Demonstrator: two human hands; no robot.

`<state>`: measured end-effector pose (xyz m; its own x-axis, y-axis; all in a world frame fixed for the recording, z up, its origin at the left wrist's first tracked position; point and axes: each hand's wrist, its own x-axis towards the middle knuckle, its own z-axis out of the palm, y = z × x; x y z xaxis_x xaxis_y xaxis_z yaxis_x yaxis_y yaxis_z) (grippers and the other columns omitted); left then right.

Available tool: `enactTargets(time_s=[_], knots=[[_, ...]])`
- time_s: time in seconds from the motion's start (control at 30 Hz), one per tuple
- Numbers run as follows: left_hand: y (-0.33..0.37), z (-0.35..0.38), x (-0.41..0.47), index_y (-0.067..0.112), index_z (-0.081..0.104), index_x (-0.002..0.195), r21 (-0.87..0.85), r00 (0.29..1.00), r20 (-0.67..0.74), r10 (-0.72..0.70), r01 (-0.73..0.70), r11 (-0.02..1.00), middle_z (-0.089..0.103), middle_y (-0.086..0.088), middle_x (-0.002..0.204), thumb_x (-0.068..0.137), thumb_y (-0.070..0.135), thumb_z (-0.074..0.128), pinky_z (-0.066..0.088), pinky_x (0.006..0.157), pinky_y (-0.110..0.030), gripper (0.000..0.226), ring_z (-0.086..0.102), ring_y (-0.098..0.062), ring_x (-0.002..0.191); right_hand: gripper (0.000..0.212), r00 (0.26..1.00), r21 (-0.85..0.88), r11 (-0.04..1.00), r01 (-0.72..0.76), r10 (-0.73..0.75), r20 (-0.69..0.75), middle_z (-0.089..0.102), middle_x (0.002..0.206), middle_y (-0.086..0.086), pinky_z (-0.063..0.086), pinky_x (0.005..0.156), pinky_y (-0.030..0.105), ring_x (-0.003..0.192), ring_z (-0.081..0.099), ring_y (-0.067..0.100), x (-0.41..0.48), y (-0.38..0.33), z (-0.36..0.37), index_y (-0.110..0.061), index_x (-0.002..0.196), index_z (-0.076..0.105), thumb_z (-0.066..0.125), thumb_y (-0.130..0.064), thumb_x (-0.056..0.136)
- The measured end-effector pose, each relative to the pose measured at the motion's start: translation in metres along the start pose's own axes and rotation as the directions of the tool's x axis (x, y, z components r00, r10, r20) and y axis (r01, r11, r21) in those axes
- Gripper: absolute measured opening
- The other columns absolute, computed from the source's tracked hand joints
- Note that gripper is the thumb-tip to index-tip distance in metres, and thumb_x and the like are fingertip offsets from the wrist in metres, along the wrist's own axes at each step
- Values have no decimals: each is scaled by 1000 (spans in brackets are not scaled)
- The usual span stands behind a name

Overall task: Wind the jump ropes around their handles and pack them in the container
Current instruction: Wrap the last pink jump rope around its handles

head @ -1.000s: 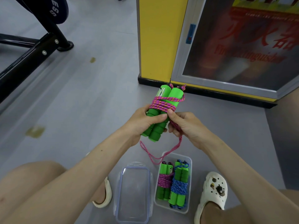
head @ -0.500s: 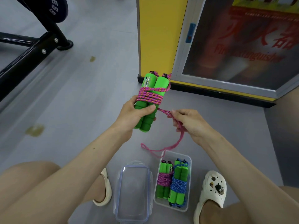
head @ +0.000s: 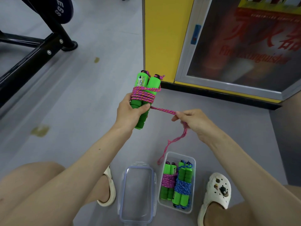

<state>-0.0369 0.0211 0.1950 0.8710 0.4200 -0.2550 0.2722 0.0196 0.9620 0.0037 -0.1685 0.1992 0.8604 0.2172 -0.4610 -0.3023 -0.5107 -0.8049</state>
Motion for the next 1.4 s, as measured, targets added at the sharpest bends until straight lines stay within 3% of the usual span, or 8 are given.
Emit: enactTargets(time_s=[0.13,0.37,0.53,0.63,0.8,1.07,1.2,1.4], knots=[[2,-3,3,27,56,102,40,996,-84,27,-23,999,68,-8,99,74,18,79,56,79,-54,38,68,-35,88,19,996,-17,1000,-20,22,90,53,54,3,31,45,21,46,38,10,-1,2,-2,-6,97,68,60,-24,92],[3,-10,7,26,55,109,134,982,-172,83,-60,989,67,-4,100,71,27,79,56,79,-53,45,67,-32,90,26,999,-226,974,-32,31,-6,65,99,3,41,82,32,95,55,18,3,7,-4,-20,80,71,56,-35,93],[1,-10,8,30,52,109,181,974,-185,130,-96,979,64,3,97,78,23,78,55,83,-50,41,65,-26,93,30,978,187,961,-202,209,-20,56,61,4,38,50,20,51,45,11,7,8,1,-10,73,66,58,-30,93],[1,-12,9,29,53,110,163,975,-190,116,-85,983,65,3,98,78,23,78,55,82,-51,41,66,-27,92,25,985,300,952,-53,99,-140,43,45,-2,24,37,19,38,31,8,6,0,-7,-11,88,65,66,-35,86],[2,-15,11,27,53,114,129,977,-199,77,-52,990,65,-1,102,78,21,77,55,82,-52,43,66,-30,92,19,951,-145,941,306,-310,-6,64,73,-1,44,62,22,66,54,9,3,-16,-28,-15,85,68,76,-31,76],[6,-13,4,17,55,113,-49,994,-78,-83,79,996,67,-11,104,81,9,74,59,65,-36,38,69,-32,83,35,918,-697,689,197,-379,-115,57,100,-2,42,86,36,98,54,17,17,12,-8,-26,111,68,46,-48,94],[9,-4,-12,9,55,118,-118,968,140,-208,225,967,70,-11,94,82,6,72,55,51,-26,40,69,-26,64,37,948,-415,860,296,-319,15,53,127,2,37,97,31,118,49,16,9,7,10,-19,124,57,56,-37,92],[5,8,-17,13,59,110,-52,950,222,-218,235,971,71,-13,99,80,11,75,56,58,-29,34,70,-31,80,23,957,-17,965,261,-256,140,68,99,4,48,81,23,92,63,14,6,7,30,-7,105,65,70,-8,82]])
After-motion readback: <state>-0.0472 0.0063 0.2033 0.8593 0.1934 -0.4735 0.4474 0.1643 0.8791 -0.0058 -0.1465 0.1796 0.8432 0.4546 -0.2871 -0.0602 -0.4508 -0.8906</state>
